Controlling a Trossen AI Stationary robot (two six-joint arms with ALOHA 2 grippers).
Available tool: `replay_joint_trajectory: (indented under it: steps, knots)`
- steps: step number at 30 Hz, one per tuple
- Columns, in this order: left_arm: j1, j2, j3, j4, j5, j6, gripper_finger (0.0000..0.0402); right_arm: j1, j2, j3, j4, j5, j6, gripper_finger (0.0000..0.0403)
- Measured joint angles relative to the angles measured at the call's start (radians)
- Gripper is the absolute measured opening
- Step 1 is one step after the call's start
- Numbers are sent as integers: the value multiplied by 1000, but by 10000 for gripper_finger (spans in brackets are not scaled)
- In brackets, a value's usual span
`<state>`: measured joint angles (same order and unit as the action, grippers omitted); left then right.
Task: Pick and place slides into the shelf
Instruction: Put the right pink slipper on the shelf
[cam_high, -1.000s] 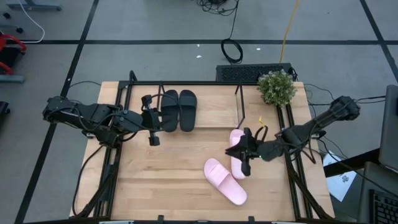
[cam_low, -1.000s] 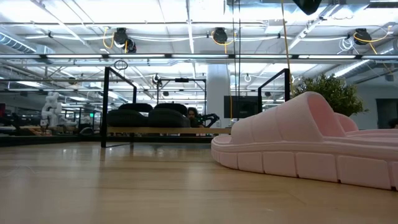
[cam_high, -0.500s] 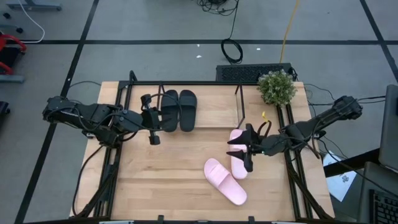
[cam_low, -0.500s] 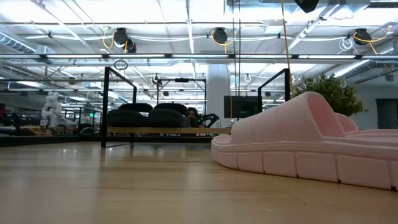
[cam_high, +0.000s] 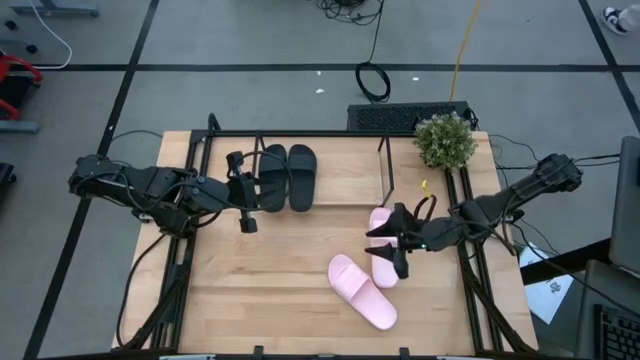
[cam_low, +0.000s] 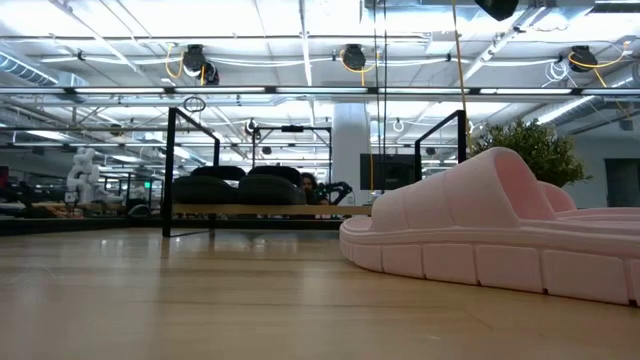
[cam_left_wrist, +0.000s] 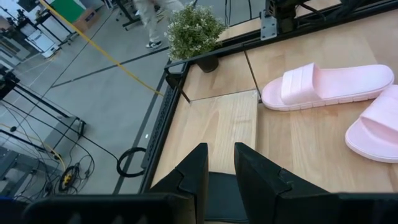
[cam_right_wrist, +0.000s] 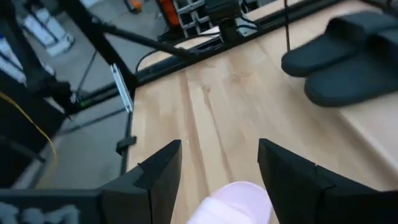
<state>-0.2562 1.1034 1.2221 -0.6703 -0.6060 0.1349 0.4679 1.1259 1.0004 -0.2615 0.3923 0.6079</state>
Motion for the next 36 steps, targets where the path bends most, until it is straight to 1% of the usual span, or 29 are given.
replay_joint_trajectory:
  steps: [3, 5, 12, 18, 24, 28, 36]
  knots:
    - [0, 0, 0, 0, 0, -3, 86, 14, 0, 22, -30, 21, -81, 203]
    - [0, 0, 0, 0, 0, -4, 86, 21, 3, 50, -107, 28, -93, 203]
    - [0, 0, 0, -5, 0, -7, 86, 57, 59, 165, -439, 57, -5, 203]
    - [0, 0, 0, -30, -31, -5, 86, 71, 177, 244, -609, 52, 54, 203]
    - [0, 0, 0, -36, -51, -2, 86, 71, 289, 252, -788, 18, 150, 203]
    - [0, 0, 0, -37, -51, 14, 86, 71, 336, 251, -854, 27, 173, 203]
    - [0, 0, 0, -37, -52, 21, 86, 69, 386, 245, -863, 29, 163, 203]
